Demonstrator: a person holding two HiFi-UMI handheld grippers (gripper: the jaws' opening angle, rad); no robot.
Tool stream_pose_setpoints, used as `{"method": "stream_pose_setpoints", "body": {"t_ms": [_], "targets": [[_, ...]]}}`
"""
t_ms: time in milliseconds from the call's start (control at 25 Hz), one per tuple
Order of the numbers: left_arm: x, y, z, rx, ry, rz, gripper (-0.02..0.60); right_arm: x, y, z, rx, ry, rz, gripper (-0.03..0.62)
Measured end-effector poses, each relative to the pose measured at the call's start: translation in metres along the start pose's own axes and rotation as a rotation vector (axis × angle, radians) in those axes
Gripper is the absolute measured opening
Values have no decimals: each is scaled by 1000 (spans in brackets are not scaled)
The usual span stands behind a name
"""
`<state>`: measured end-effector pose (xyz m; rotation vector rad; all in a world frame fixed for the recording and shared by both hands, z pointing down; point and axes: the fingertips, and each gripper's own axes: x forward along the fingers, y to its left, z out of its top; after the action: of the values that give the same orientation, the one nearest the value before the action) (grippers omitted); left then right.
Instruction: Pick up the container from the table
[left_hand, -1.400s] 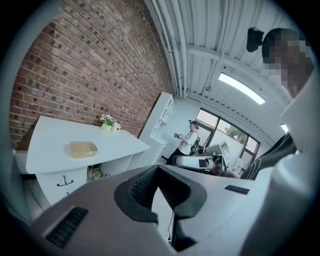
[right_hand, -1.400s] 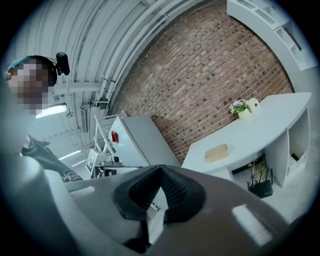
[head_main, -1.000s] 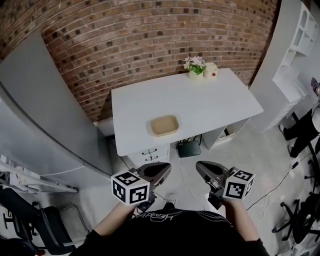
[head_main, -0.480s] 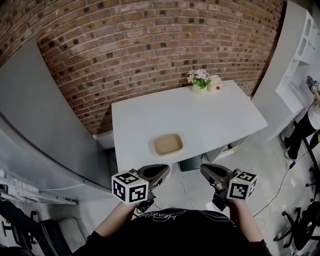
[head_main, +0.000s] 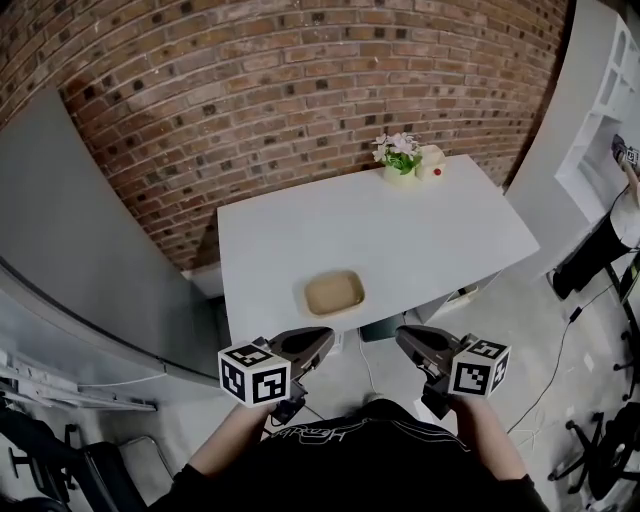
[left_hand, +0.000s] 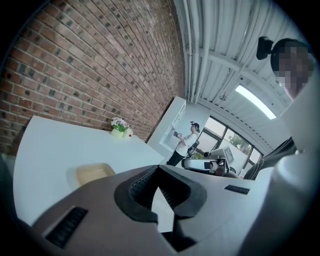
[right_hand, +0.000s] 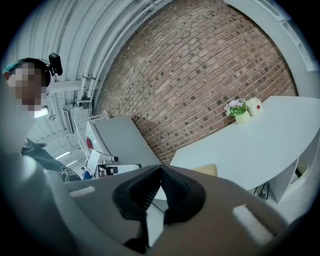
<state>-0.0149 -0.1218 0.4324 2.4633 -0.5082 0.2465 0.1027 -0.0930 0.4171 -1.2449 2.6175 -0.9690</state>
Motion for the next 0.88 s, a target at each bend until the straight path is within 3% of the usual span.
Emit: {"method": "stream_pose_setpoints", "body": {"t_ms": [640,880], "targets": [[26,70,24,-63,-46,133,3,58,-82,21,56,61,36,8],[43,105,27,-135,-41,183,3,81,-122,26,97,97,44,18]]}}
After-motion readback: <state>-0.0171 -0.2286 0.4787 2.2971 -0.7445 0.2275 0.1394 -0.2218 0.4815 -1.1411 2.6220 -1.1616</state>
